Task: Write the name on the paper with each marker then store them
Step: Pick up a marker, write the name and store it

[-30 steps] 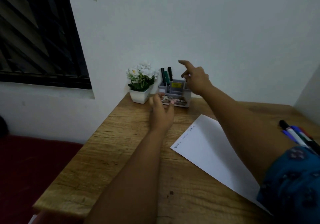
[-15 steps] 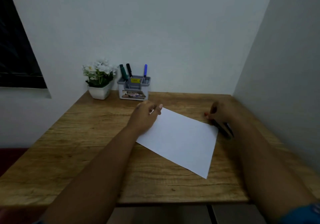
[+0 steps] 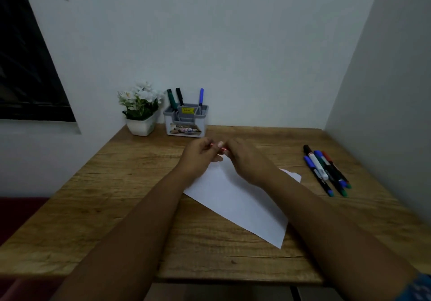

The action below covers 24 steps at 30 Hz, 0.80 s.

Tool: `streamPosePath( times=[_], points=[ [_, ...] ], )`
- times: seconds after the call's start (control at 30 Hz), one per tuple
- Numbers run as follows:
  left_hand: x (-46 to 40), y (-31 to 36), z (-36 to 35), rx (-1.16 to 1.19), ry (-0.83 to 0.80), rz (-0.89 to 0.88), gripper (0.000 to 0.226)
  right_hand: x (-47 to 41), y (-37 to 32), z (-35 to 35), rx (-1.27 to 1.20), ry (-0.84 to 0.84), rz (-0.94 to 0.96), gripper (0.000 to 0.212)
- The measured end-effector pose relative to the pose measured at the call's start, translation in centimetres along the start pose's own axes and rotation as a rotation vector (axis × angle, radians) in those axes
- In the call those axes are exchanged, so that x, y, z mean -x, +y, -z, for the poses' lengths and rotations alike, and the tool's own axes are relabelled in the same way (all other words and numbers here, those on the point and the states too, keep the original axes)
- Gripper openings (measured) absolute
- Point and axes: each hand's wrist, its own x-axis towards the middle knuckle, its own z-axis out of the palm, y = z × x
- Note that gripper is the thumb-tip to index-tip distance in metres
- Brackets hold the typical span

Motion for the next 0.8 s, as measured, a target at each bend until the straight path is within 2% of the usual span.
streamPosePath(
  times=[0.13, 0.23, 0.3, 0.4, 0.47, 0.5, 0.57, 0.63, 0.67, 0.73, 0.8],
  points=[
    [-0.1, -0.4, 1.3, 0.112, -0.029, 0.039, 0.029, -0.6, -0.6, -0.9, 0.007, 0.076, 0.043, 0.024],
    [-0.2, -0.4, 1.9, 0.153, -0.015, 0.063, 0.021, -0.7, -0.6, -0.8, 0.024, 0.147, 0.085, 0.029],
    [-0.2, -0.5, 2.0, 0.161, -0.005, 0.079, 0.02, -0.9, -0.4, -0.8, -0.001, 0.108, 0.087, 0.03],
    [-0.3, -0.6, 2.1, 0.17, 0.116, 0.151, 0.027, -0.7, 0.6, -0.8, -0.122, -0.031, 0.006, 0.041],
    [-0.4, -0.5, 2.2, 0.134, 0.243, 0.214, 0.033, -0.3, 1.5, -0.5, -0.188, -0.01, -0.01, 0.046],
    [-0.4, -0.4, 2.4, 0.105, 0.304, 0.246, 0.035, -0.2, 2.0, -0.3, -0.281, 0.049, -0.035, 0.041],
    [-0.6, -0.1, 2.6, 0.13, 0.389, 0.309, 0.037, -0.1, 2.6, 0.0, -0.659, 0.153, -0.2, 0.029],
    [-0.7, 0.2, 2.5, 0.263, 0.405, 0.369, 0.033, 0.0, 2.7, 0.2, -1.072, 0.164, -0.339, 0.021],
    [-0.8, 0.3, 2.4, 0.348, 0.395, 0.395, 0.028, 0.0, 2.9, 0.1, -1.165, 0.136, -0.366, 0.015],
    [-0.7, 0.5, 2.2, 0.489, 0.37, 0.429, 0.018, 0.4, 3.5, 0.0, -1.087, 0.087, -0.364, 0.02],
    [-0.7, 0.3, 2.1, 0.543, 0.363, 0.429, 0.01, 0.7, 3.8, -0.2, -0.724, 0.048, -0.284, 0.028]
  ],
)
